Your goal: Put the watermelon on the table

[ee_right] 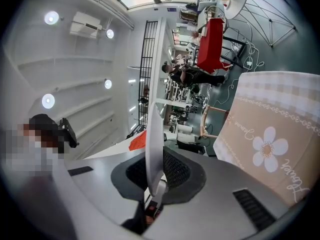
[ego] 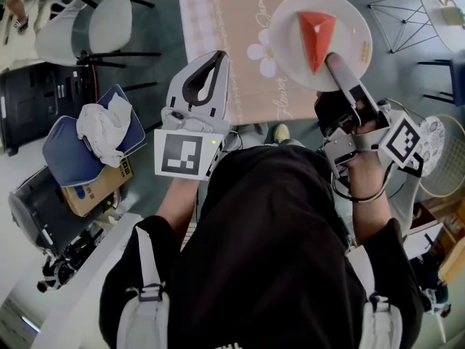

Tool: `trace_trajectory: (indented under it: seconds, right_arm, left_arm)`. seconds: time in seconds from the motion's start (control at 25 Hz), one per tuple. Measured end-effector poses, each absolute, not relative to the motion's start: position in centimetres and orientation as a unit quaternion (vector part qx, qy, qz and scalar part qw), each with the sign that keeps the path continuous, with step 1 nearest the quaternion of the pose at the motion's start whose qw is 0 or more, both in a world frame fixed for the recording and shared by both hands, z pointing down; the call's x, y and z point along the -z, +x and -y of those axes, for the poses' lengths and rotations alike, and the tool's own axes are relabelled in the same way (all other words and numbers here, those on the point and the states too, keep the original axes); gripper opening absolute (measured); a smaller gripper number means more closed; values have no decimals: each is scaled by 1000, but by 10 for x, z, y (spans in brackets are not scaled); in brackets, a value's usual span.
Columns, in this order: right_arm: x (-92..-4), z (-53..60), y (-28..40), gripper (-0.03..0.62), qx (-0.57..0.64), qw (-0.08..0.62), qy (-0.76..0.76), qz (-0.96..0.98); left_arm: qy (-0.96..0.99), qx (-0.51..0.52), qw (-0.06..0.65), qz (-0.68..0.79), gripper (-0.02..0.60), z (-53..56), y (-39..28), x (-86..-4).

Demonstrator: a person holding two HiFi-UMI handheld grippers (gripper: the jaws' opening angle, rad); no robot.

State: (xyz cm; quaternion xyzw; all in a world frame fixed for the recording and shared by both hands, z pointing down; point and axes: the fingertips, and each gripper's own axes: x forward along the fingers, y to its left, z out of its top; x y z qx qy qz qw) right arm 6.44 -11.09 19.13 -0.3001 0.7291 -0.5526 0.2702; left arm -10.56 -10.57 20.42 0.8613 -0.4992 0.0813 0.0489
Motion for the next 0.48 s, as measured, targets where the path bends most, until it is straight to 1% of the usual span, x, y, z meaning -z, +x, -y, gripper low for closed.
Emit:
trace_trajectory:
  seconds: [0.48]
  right_arm:
    - [-189, 122, 47, 25, 540, 283, -319, -726]
  left_arm:
    - [871, -75, 49, 484, 12, 124, -129, -212]
